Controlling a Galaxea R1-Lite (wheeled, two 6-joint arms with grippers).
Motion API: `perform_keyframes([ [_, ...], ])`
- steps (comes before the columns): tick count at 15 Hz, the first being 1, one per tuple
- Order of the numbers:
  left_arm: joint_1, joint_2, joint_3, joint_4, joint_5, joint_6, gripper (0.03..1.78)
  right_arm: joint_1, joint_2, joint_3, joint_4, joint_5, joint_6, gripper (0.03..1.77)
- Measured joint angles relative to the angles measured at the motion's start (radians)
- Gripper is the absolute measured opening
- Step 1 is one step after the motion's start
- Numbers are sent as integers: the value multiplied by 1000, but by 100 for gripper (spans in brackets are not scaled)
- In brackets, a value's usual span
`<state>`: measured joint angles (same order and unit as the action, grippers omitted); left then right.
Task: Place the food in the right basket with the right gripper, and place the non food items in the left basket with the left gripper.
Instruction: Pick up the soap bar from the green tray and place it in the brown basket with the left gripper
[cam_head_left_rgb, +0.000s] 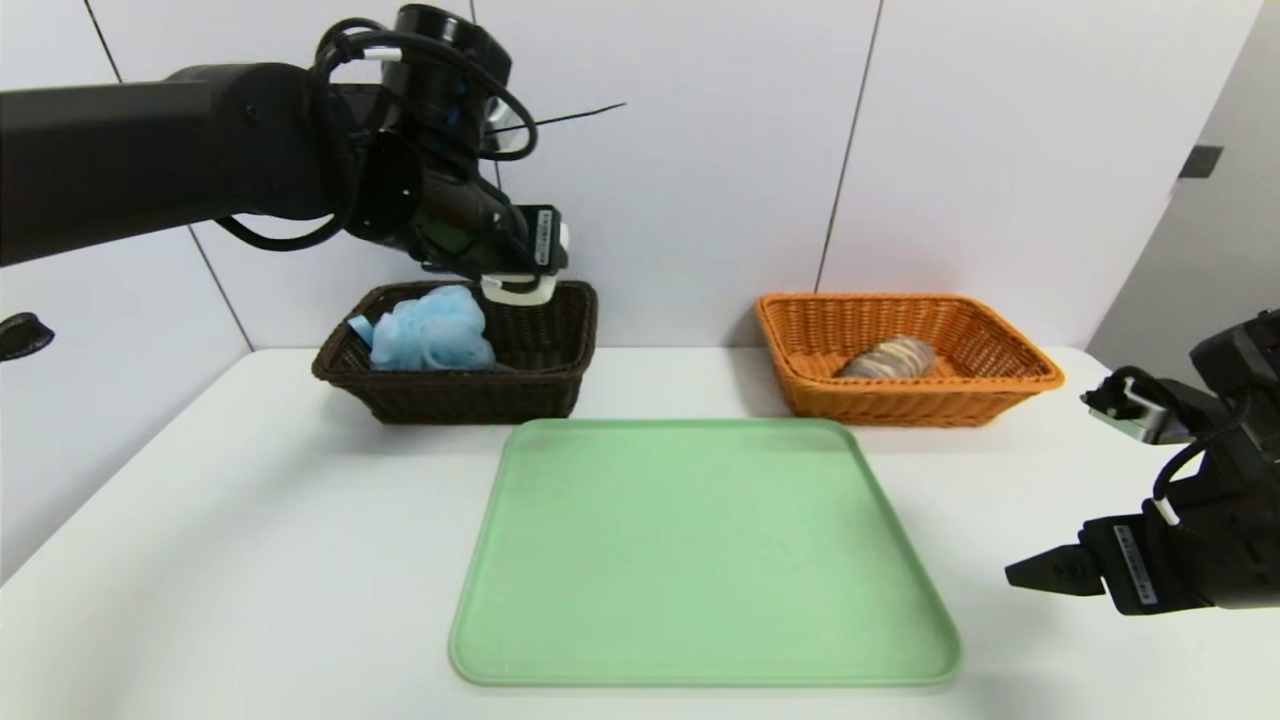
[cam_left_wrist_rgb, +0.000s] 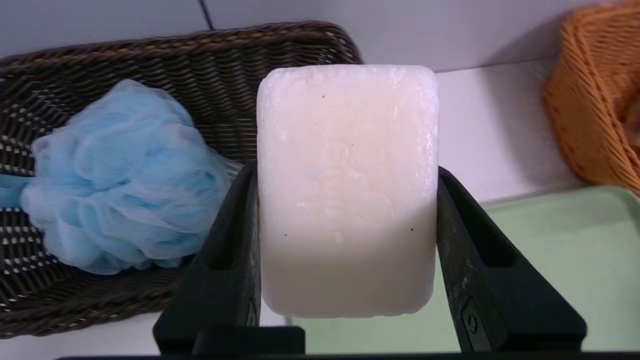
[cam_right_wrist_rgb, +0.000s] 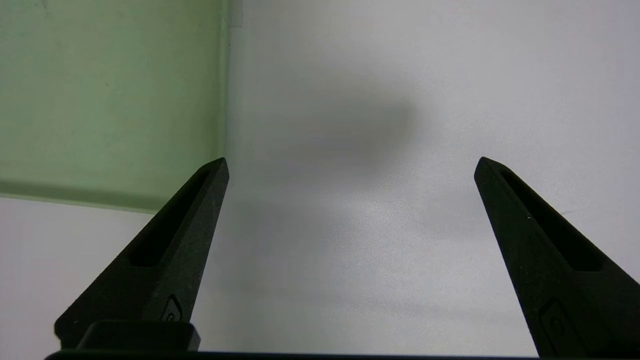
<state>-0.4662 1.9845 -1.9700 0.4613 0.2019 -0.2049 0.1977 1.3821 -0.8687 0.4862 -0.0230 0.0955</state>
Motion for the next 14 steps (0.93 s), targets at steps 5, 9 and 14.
perform_keyframes([
  [5,57,84,0,-97,-13,5,98,-2,-12,-11,1,-8,-1,170],
  [9,67,158,-1,-112,-33,6,98,-19,-17,-10,2,-23,0,170],
  [14,96,216,-1,-126,-34,11,98,-24,-18,-6,-2,-24,0,170],
])
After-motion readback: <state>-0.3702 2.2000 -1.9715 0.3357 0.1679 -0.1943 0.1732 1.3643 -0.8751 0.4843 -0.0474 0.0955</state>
